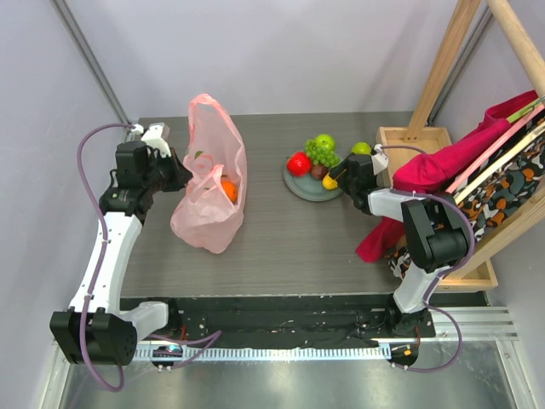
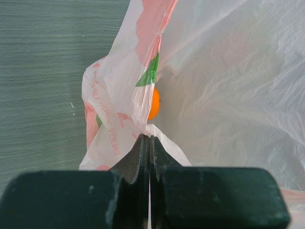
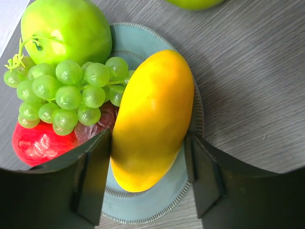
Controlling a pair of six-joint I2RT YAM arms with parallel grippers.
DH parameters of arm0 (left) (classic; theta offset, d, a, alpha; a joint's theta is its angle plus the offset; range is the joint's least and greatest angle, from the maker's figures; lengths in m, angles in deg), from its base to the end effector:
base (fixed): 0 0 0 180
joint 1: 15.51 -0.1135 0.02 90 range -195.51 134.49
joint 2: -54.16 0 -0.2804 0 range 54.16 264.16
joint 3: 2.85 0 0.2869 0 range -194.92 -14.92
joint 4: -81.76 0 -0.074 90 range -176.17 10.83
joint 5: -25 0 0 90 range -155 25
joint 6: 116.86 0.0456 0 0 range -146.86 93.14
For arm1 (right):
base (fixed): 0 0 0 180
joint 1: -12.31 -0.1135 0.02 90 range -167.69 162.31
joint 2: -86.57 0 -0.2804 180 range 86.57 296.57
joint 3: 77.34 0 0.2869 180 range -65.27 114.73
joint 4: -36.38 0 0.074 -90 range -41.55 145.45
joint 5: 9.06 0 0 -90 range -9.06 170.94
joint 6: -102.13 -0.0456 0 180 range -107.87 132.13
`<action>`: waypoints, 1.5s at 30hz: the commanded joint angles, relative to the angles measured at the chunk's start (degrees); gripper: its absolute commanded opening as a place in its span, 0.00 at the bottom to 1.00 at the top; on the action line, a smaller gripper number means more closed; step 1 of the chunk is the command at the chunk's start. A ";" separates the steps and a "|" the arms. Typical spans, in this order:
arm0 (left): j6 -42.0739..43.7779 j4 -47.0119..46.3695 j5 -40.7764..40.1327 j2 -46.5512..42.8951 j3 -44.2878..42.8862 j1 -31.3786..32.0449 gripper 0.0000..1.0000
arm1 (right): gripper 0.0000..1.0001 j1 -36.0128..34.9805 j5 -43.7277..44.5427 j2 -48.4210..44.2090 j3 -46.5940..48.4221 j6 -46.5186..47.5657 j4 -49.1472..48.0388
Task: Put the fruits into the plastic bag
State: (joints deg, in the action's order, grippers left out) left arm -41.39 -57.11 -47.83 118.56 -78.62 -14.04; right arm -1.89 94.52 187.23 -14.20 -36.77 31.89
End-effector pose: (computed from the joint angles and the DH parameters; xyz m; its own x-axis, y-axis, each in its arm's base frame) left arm 0.2817 -0.0207 0.3646 -0.5508 -0.2257 -0.8036 0.1472 0.9214 -0.3596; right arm 0.3891 0.0874 0.1498 -0.3832 0.6586 -0.6476 0.3669 0.7520 0.5476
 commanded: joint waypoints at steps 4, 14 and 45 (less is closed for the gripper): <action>0.20 -1.37 1.38 -0.68 -0.19 -0.33 0.00 | 0.44 0.57 1.97 -1.17 -1.85 -0.75 -2.43; -0.06 -1.46 1.73 -0.77 -0.02 -0.25 0.00 | 0.26 0.49 2.85 -8.19 -5.10 2.06 -3.74; -0.59 -1.99 3.13 -1.12 0.24 -0.25 0.00 | 0.01 -22.36 -21.14 -27.36 -0.36 21.30 -29.41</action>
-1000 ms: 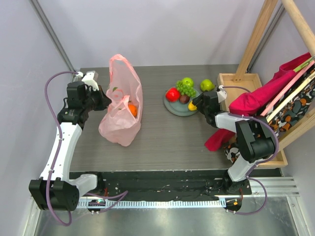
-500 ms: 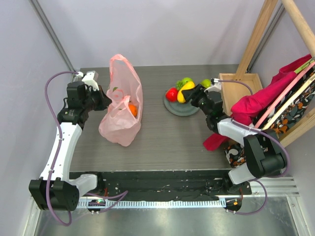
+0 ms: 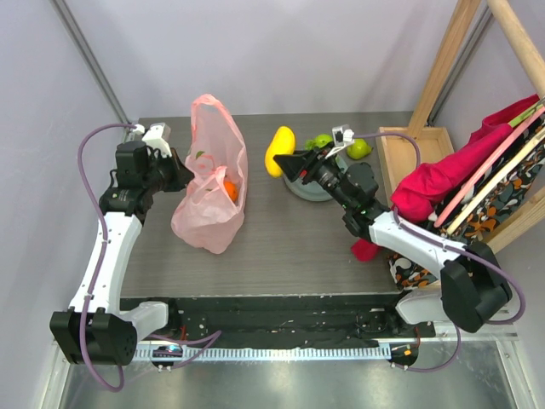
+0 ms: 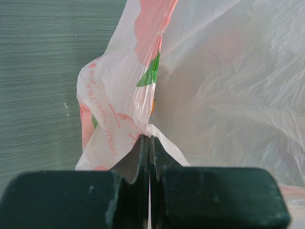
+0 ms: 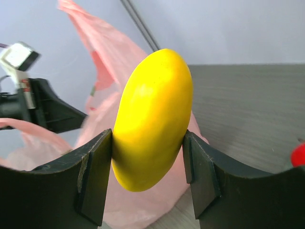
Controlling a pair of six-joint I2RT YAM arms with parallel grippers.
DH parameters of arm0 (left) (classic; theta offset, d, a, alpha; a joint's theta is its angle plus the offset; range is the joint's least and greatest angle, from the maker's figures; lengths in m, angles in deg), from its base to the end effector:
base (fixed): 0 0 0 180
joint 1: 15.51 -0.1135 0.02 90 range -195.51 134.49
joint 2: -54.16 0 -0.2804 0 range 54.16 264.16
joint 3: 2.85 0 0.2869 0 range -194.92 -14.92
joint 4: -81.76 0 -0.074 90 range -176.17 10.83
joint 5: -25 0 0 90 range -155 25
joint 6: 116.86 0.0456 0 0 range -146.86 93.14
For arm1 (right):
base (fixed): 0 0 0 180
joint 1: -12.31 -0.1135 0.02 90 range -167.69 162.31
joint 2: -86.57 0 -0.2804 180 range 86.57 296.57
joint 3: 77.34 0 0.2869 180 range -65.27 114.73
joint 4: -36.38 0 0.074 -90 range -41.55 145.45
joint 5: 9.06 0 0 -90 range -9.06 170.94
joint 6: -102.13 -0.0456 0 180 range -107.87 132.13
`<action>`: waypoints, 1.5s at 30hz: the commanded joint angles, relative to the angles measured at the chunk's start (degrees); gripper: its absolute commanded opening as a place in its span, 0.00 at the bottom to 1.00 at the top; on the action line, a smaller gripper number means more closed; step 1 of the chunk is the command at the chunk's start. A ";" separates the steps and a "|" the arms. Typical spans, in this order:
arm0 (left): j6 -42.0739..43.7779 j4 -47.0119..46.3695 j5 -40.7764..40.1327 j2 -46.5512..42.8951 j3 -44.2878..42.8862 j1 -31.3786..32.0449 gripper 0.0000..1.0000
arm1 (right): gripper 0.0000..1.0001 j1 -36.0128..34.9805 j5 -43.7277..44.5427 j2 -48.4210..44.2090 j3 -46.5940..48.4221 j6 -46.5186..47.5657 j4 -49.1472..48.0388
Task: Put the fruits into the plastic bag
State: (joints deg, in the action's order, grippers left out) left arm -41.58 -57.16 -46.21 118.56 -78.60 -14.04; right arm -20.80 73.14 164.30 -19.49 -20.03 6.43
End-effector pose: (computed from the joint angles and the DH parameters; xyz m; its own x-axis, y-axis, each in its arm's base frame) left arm 0.2814 -0.0219 0.3647 -0.5567 -0.2263 -0.7993 0.1680 0.9116 -0.3751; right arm 0.2877 0.1950 0.3108 -0.2237 0.4837 -0.8462 -0.6309 0.5899 0.5040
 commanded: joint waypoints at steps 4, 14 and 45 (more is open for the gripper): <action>-0.40 -2.21 1.78 -1.03 0.22 -0.25 0.00 | 0.01 -7.58 0.59 -5.05 10.27 8.78 0.61; -0.48 -2.30 1.60 -1.21 0.40 -0.25 0.00 | 0.01 -16.02 2.16 13.13 35.24 17.48 31.52; -1.80 -2.65 1.43 1.25 1.01 -0.33 0.00 | 0.01 -20.07 17.37 50.49 68.92 16.08 73.48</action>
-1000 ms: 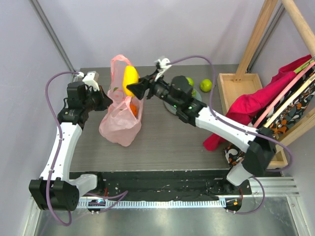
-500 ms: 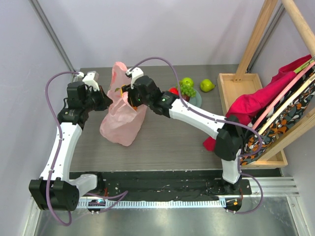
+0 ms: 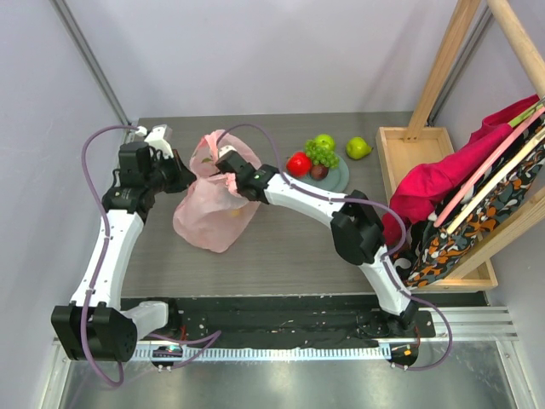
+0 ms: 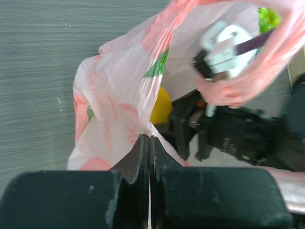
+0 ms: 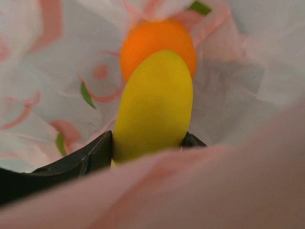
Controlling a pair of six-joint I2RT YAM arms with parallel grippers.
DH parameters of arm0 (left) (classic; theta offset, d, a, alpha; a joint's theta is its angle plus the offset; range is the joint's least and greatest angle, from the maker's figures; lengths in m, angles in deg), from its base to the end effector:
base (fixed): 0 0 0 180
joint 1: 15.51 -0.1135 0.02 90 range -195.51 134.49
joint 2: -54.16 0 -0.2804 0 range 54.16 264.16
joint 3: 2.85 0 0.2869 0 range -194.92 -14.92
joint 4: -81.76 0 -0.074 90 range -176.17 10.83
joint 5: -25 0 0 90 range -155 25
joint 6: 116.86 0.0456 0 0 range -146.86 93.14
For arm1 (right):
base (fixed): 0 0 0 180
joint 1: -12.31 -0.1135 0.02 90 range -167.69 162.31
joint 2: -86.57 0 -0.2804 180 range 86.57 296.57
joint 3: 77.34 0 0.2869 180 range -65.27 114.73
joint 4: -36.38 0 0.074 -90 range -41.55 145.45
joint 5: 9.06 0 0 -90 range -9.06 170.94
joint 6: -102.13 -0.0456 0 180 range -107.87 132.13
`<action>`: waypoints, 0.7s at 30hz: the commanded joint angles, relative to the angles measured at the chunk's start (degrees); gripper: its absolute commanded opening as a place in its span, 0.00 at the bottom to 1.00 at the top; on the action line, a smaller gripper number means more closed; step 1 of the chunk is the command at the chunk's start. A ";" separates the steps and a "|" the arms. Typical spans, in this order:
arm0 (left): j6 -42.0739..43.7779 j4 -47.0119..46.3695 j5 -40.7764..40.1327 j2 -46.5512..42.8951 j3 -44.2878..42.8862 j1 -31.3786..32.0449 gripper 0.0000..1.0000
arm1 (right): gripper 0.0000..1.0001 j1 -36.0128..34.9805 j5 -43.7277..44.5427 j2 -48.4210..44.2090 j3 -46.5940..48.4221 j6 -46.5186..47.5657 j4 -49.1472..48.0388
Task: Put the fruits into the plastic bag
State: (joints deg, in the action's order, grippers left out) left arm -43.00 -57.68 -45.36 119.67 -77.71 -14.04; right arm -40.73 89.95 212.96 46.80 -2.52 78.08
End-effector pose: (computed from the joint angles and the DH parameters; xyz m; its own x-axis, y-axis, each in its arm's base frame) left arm 0.2864 -0.0227 0.3547 -0.5842 -0.2469 -0.7731 0.1553 0.9010 -0.4051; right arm 0.3416 0.4422 0.2453 -0.5862 -0.3636 -0.7240 -0.5924 0.8020 0.0769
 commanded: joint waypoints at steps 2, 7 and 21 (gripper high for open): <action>-0.47 -2.04 0.58 0.31 0.12 -0.33 0.00 | 0.01 -0.14 0.48 3.25 2.89 -1.60 2.36; -0.47 -2.12 0.66 0.40 0.12 -0.33 0.00 | 0.13 -0.22 0.21 3.08 2.80 -2.13 2.28; -0.38 -1.86 0.75 0.40 0.03 -0.33 0.00 | 0.97 0.04 -3.82 -4.56 -0.18 -2.74 -1.85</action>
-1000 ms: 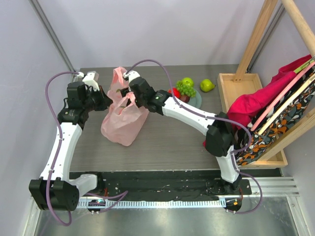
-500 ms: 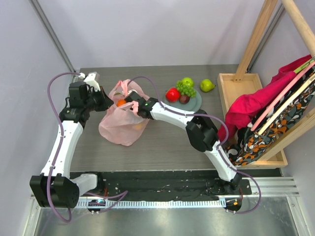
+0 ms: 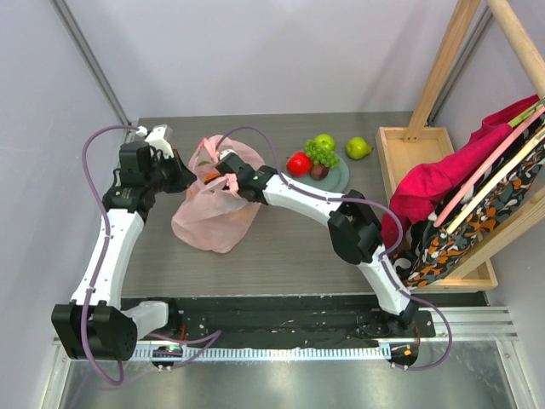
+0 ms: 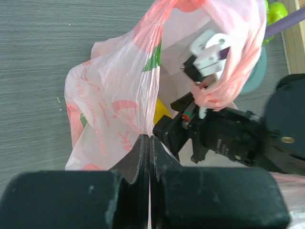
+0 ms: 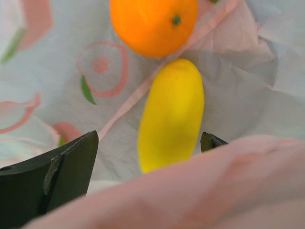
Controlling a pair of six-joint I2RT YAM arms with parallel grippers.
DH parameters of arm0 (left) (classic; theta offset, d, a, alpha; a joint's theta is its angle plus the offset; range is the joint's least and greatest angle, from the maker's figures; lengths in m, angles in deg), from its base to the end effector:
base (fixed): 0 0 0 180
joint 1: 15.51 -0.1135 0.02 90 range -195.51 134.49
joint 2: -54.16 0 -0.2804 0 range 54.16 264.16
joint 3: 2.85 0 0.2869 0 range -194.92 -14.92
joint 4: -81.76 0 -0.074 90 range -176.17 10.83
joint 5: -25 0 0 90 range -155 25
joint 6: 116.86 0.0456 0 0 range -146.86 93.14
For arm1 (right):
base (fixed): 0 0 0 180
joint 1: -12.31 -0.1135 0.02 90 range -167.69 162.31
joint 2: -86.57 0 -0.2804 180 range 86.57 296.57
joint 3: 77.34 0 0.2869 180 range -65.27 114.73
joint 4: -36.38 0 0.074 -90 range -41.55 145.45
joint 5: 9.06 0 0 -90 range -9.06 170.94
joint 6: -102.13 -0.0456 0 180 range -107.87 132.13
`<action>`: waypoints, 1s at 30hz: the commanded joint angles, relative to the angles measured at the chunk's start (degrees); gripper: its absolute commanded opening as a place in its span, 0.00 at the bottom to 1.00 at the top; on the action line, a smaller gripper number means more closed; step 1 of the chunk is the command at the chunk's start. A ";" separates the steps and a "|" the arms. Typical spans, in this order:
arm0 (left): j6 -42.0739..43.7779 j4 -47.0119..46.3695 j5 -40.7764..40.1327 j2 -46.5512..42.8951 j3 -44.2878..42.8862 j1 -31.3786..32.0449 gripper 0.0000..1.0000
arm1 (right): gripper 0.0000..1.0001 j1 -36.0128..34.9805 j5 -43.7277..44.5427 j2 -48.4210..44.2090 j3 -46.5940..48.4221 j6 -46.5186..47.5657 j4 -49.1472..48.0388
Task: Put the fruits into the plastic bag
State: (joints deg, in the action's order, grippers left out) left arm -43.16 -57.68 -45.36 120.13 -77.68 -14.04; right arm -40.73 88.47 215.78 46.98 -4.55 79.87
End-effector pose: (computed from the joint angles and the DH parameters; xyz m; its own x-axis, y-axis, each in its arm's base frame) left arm 0.2883 -0.0227 0.3523 -0.5912 -0.2493 -0.7670 0.1501 0.9004 -0.4083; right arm 0.3429 0.4457 0.2172 -0.6429 -0.3812 -0.6644 -0.5797 0.8091 0.0968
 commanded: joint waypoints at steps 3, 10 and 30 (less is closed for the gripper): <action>-0.05 -1.86 0.40 -0.15 -0.08 -0.33 0.00 | 0.96 0.39 -4.44 -9.67 -2.63 -1.59 -6.19; -0.05 -1.51 -0.04 -0.15 -0.25 -0.33 0.00 | 0.92 2.23 -10.51 -20.65 -13.27 -5.72 -19.35; 0.65 -0.98 -1.80 -0.85 -0.43 -0.33 0.00 | 0.96 8.91 -18.24 -41.91 -34.11 -11.08 -34.05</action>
State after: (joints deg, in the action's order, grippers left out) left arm -42.98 -57.59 -46.39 120.11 -77.68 -14.06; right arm -32.27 73.73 181.66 14.85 -14.83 53.79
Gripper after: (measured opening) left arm 0.012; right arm 0.966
